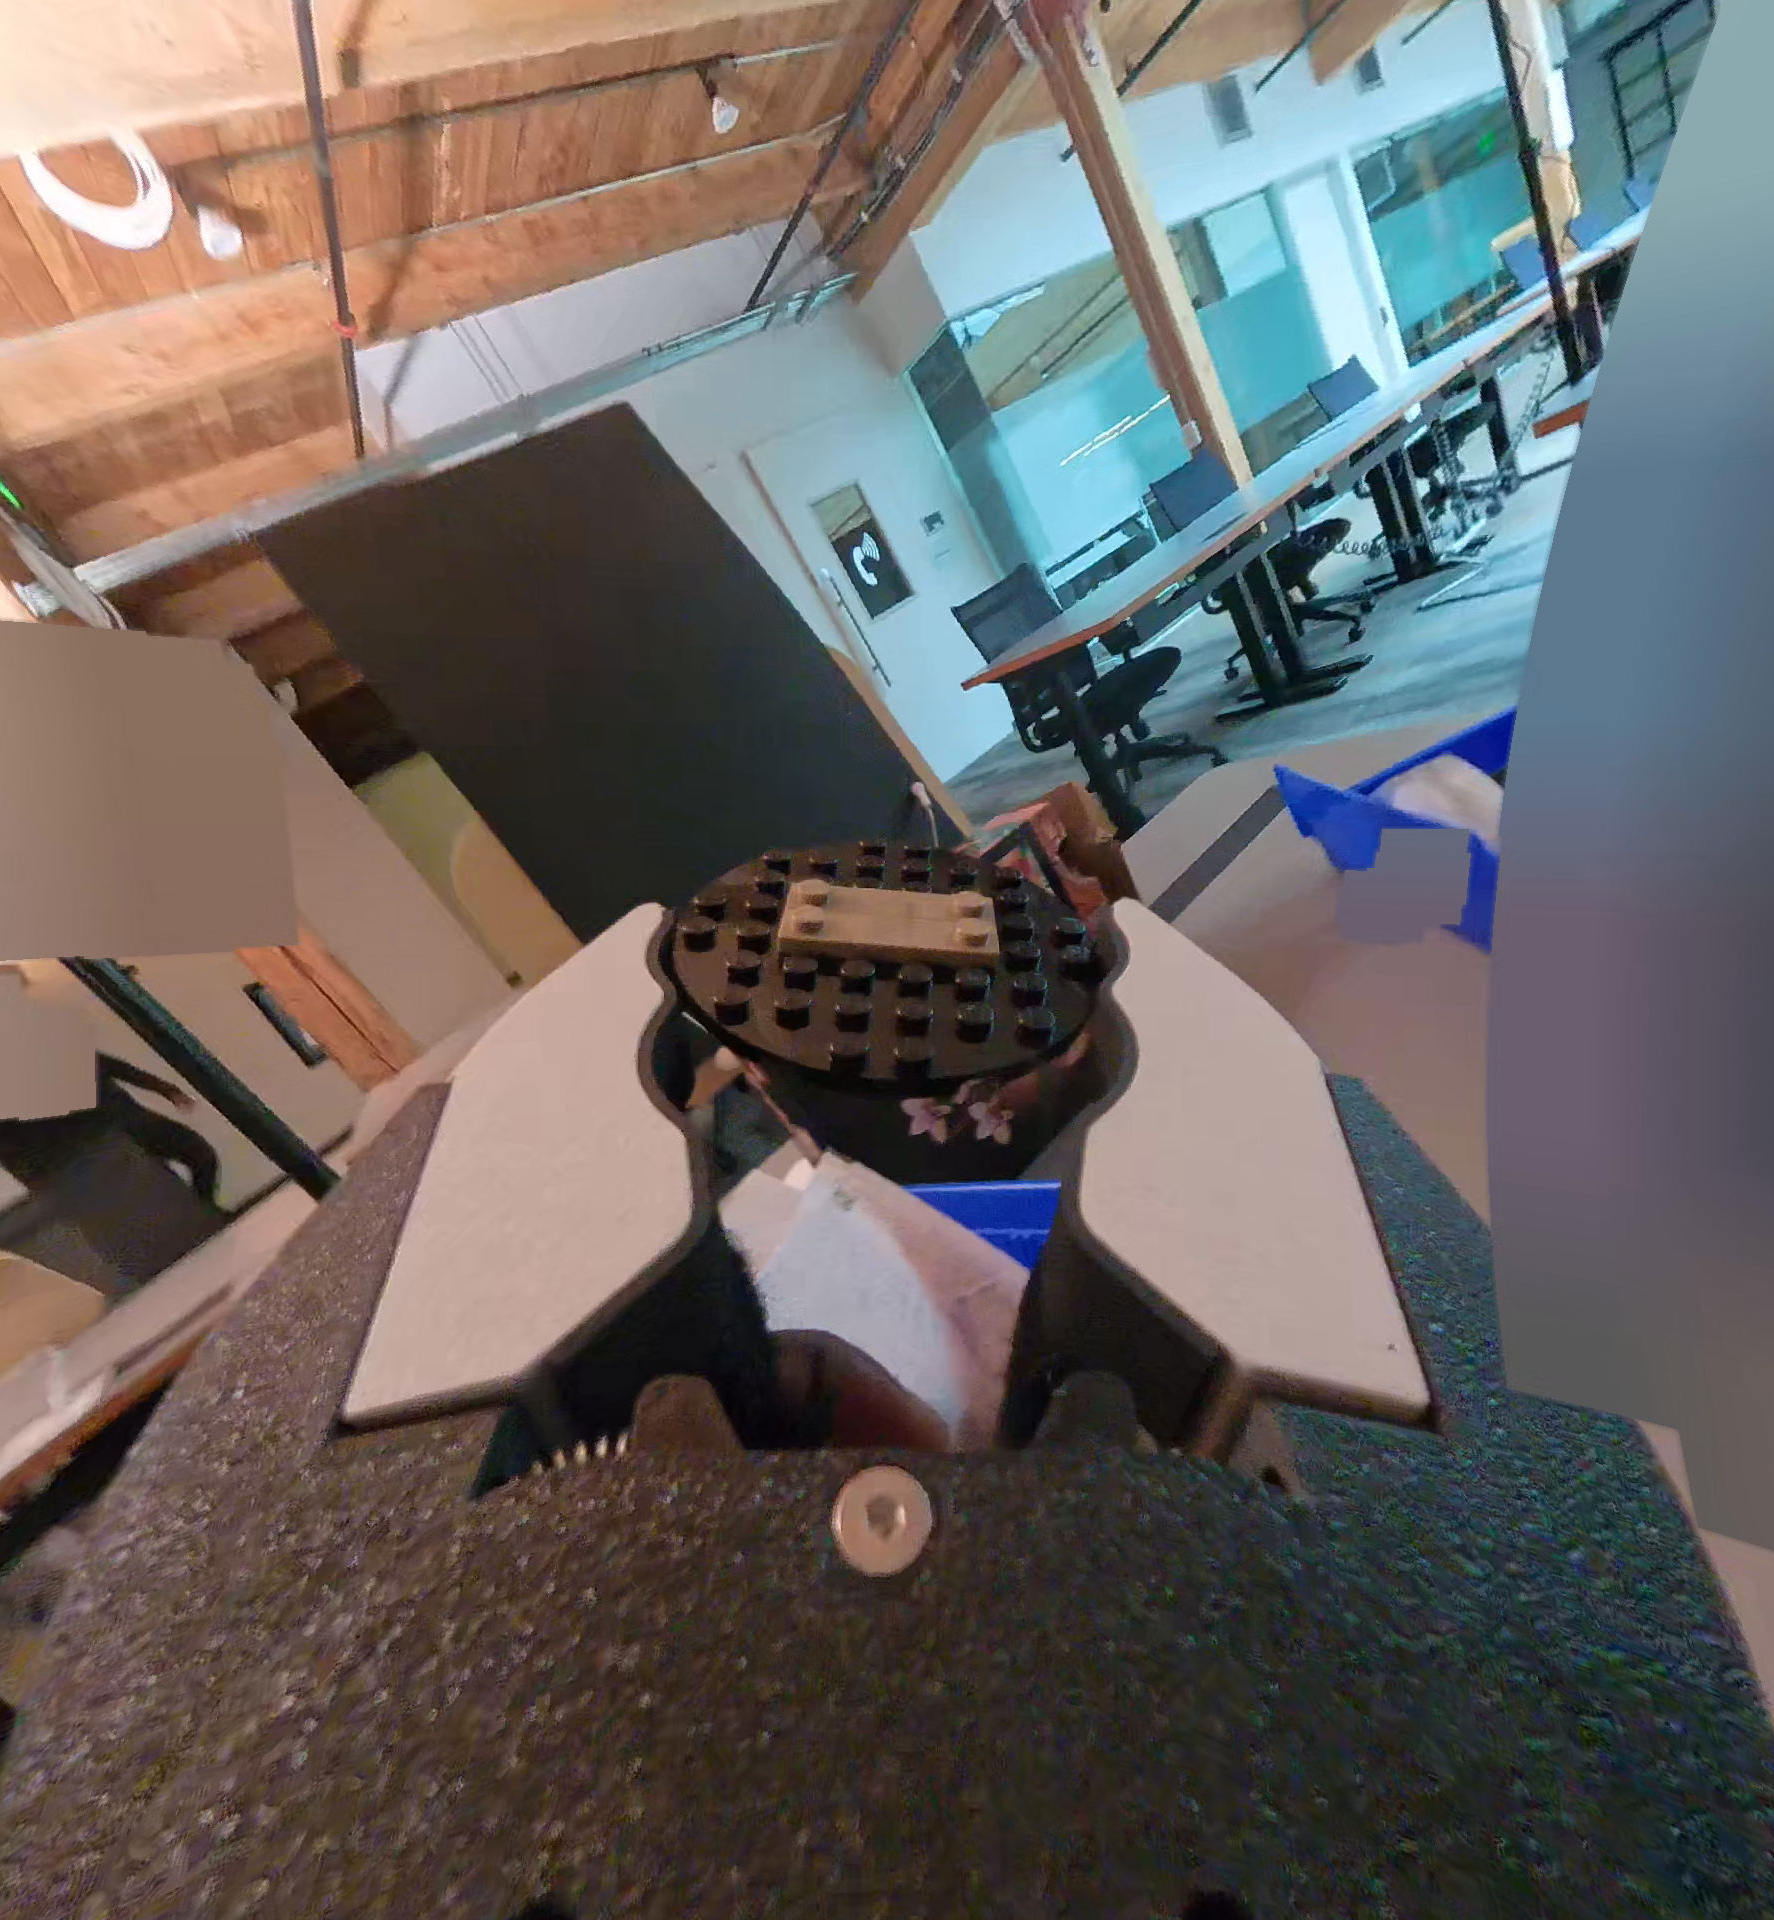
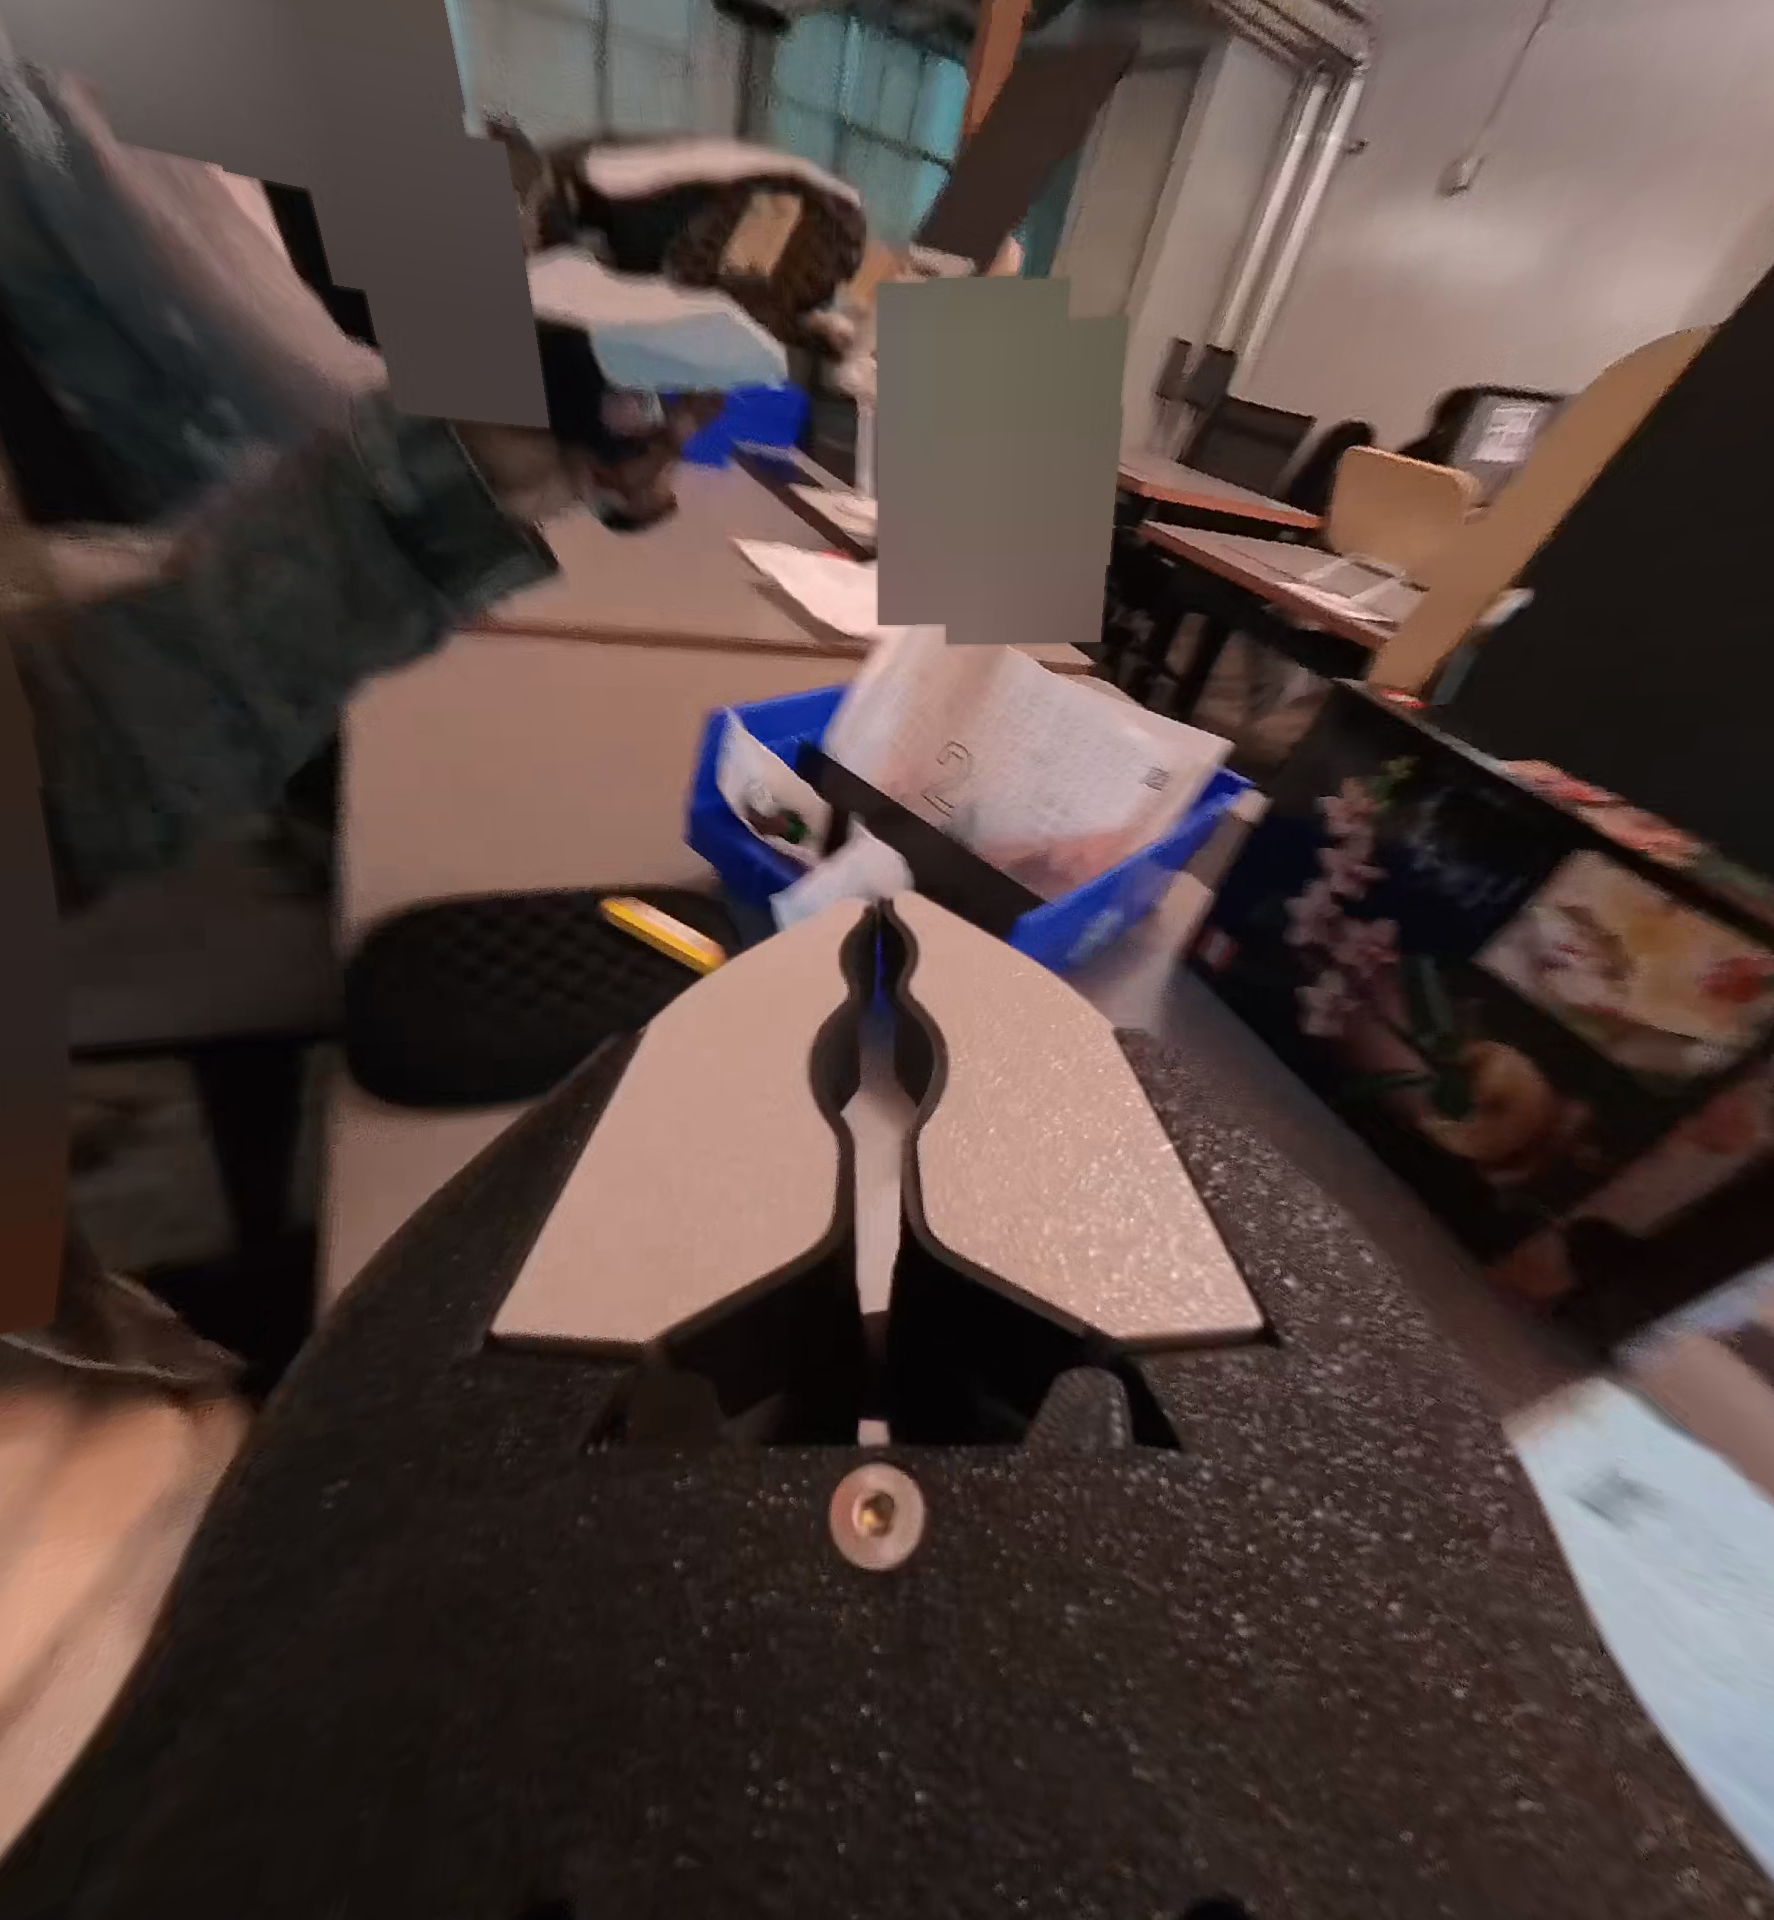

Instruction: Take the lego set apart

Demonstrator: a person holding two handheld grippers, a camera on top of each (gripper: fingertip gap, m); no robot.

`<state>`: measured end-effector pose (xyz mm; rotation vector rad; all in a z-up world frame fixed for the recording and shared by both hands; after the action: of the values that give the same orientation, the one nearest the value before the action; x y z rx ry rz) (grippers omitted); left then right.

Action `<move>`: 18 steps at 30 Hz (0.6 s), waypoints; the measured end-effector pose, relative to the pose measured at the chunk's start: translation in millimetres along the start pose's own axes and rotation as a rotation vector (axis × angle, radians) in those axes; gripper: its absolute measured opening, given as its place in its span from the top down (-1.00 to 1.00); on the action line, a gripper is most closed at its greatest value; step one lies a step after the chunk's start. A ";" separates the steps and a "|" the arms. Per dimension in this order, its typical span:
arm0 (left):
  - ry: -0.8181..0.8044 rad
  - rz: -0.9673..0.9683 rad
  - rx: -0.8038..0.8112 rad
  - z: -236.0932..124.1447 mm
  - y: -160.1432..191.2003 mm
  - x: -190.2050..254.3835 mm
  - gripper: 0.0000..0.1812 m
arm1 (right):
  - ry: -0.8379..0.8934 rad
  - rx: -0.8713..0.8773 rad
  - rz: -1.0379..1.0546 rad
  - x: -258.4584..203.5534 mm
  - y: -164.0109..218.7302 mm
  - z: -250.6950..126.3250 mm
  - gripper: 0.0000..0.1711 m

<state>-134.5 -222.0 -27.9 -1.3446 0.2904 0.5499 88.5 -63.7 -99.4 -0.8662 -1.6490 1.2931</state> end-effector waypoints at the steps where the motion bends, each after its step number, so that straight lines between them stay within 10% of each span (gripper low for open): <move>1: 0.007 0.018 0.005 -5.0 1.7 -1.6 0.18 | -0.080 0.057 0.081 -4.2 -2.9 9.0 0.69; 3: 0.032 0.031 0.011 -10.3 6.8 1.1 0.18 | -0.271 0.120 0.257 -9.3 -11.6 32.7 0.26; 7: 0.126 0.032 0.101 -8.9 13.5 23.3 0.18 | -0.502 0.010 0.353 -2.3 -34.6 91.4 0.10; 18: 0.094 0.204 0.117 1.2 46.8 53.8 0.18 | -0.841 -0.106 0.559 8.5 -46.6 194.0 0.93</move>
<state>-114.4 -203.9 -93.9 -1.2364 0.5335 0.6311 -93.4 -141.9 -73.2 -0.9492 -2.2086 2.1789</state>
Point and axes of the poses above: each gripper's, where its closed fingertips meet, z out along the fingers, y out of its underside, x = y × z across the jaws, the point moved 5 cm from there along -z, back along the fingers, and after that the axes turned 4 degrees about -y, right-handed, at the moved point
